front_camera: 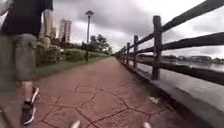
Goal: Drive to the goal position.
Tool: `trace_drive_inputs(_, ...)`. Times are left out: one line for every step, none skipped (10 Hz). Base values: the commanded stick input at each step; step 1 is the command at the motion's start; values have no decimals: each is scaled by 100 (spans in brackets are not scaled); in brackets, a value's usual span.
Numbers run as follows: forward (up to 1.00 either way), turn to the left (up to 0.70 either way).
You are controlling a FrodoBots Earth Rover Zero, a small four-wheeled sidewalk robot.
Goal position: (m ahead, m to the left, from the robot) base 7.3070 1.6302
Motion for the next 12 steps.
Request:
trace_drive_inputs(50, 0)
trace_drive_inputs(50, 0)
trace_drive_inputs(50, 15)
trace_drive_inputs(50, 50)
trace_drive_inputs(50, 50)
trace_drive_inputs(50, 50)
trace_drive_inputs(50, 50)
trace_drive_inputs(50, 50)
trace_drive_inputs(50, 38)
trace_drive_inputs(50, 0)
trace_drive_inputs(50, 0)
trace_drive_inputs(50, 1)
